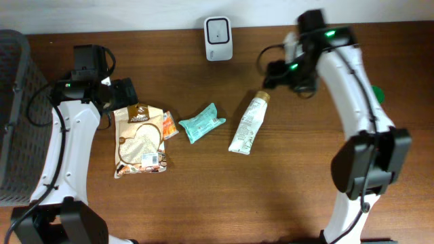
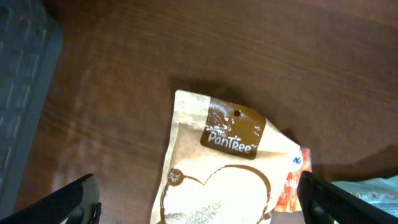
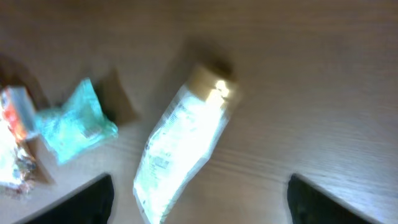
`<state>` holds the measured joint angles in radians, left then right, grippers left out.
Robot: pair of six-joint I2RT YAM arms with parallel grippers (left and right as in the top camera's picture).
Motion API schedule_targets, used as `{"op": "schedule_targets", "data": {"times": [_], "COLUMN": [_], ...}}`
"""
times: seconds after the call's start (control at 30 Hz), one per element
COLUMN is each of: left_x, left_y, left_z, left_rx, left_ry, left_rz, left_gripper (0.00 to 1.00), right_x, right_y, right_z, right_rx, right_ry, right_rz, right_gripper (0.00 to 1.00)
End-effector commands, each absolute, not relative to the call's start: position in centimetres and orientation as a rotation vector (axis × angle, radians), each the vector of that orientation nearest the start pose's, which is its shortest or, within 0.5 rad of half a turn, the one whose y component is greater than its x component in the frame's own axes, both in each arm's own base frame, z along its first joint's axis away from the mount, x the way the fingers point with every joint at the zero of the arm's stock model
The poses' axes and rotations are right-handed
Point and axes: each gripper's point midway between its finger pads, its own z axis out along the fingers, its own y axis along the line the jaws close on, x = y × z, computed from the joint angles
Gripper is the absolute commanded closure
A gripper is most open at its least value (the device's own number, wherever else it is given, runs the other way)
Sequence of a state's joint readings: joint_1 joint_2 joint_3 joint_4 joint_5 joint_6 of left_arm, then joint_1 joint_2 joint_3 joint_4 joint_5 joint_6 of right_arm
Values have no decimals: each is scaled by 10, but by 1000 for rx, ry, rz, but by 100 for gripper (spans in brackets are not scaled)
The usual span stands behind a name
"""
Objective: Scan the item barcode
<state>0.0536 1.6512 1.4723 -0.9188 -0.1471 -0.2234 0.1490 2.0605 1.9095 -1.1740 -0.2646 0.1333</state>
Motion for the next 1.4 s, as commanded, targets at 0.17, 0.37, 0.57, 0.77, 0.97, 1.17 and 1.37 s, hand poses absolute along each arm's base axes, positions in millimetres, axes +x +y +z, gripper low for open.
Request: {"op": "schedule_targets", "data": {"times": [0.17,0.37,0.57,0.77,0.97,1.17,1.37], "left_x": [405,405,405,405,405,405,405], "left_y": [49,49,49,49,49,49,49], "left_z": [182,182,182,182,182,182,182], "left_rx": [-391,-391,-391,-391,-391,-391,-391], "left_ry": [2606,2606,2606,2606,2606,2606,2606], "left_rz": [154,154,154,154,154,154,154], "left_gripper": [1,1,1,1,1,1,1], "right_x": [447,434,427,400,370,324,287], "right_y": [179,161,120,59,53,72,71], "right_z": [70,35,28,42,91,127,106], "right_rx": [-334,-229,-88,225,105,-121,-223], "right_ry": [2788,2883,2959,3124,3243,3359,3502], "right_rz": [358,273,195,178,228,201,44], "right_gripper": [58,63,60,58,57,53,51]}}
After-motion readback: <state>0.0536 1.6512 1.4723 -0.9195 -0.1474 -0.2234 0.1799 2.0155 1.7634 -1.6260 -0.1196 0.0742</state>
